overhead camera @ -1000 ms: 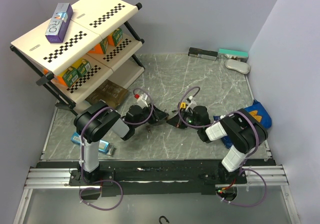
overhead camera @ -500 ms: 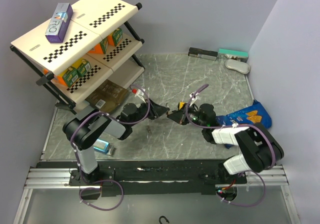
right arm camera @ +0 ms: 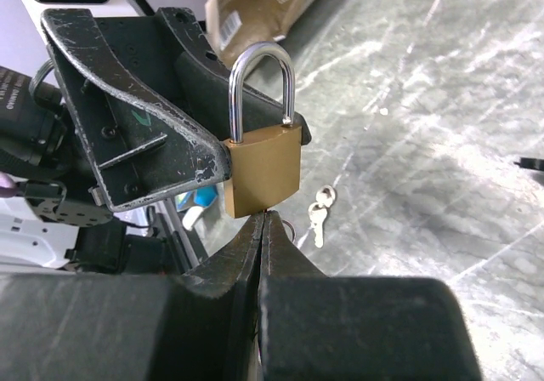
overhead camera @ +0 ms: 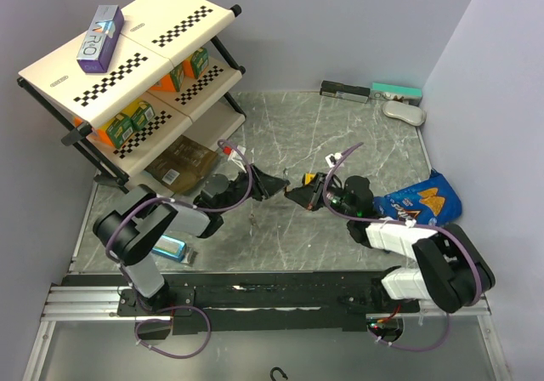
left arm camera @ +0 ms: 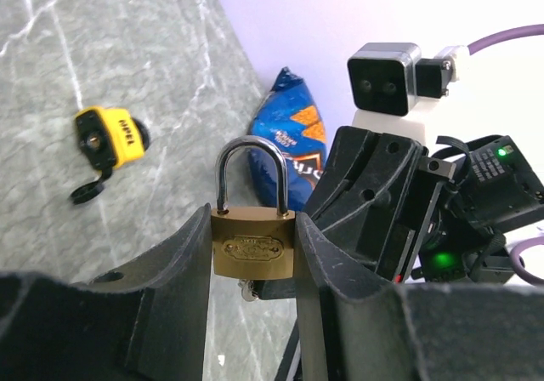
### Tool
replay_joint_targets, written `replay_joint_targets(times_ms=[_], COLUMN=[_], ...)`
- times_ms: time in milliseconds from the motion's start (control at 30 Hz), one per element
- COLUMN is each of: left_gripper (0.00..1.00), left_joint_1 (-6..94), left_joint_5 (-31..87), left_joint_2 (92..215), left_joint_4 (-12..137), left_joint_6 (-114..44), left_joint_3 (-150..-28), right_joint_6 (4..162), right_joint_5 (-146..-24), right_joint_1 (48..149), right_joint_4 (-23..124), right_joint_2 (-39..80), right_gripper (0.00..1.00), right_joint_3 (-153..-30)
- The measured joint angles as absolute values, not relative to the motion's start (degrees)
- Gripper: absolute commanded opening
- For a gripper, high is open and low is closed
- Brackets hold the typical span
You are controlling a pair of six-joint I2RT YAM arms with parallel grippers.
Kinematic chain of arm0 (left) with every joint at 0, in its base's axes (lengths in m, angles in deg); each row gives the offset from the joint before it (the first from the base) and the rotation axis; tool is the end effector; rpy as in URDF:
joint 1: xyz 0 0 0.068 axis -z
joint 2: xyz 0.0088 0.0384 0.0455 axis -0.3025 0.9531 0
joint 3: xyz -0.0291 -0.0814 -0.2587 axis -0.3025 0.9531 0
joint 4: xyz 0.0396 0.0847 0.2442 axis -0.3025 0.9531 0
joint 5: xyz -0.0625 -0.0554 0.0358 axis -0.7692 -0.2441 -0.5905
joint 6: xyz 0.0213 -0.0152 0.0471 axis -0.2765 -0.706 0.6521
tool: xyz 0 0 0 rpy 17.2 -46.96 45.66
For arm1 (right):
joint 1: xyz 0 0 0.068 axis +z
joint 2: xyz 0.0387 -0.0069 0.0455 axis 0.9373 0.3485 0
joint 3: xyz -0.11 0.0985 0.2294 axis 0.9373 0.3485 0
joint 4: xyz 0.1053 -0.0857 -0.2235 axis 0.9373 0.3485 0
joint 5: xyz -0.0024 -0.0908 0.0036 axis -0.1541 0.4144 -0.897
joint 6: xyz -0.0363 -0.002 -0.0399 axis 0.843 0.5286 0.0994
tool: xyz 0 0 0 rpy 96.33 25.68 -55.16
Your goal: Unlock with the key
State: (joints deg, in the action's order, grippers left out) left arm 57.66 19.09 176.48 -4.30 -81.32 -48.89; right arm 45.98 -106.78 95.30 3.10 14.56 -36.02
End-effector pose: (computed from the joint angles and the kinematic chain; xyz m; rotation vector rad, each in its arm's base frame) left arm 0.2376 -0.2132 0.1812 0.0003 1.7501 -1.5420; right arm 0.2138 0.1225 0.1887 -0.1300 1.8781 1.3118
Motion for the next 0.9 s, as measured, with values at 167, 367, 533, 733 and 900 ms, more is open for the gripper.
replay_joint_targets(times_ms=[167, 367, 533, 733, 900], left_gripper=[0.01, 0.01, 0.01, 0.01, 0.01], left_joint_1=[58.3, 59.2, 59.8, 60.7, 60.5], left_joint_5=[19.1, 19.4, 20.0, 22.1, 21.1], left_joint_2=[173.9, 172.4, 171.5, 170.3, 172.4], left_joint_4=[-3.8, -3.3, 1.6, 15.2, 20.0], left_joint_6=[-81.0, -80.2, -79.4, -79.9, -81.8], left_joint_3=[-48.9, -48.9, -50.0, -55.5, -59.3], right_joint_6=[46.0, 47.0, 50.0, 54.7, 56.8], right_joint_5=[-107.7, -108.2, -107.9, -106.1, -104.3], right_joint_1=[95.2, 95.1, 94.9, 94.6, 94.1], right_joint_4=[4.3, 7.4, 12.0, 17.1, 18.6], right_joint_2=[10.8, 7.5, 6.0, 3.8, 3.2], right_gripper=[0.0, 0.0, 0.05, 0.27, 0.57], right_joint_3=[-36.0, -36.0, -36.6, -37.4, -37.5])
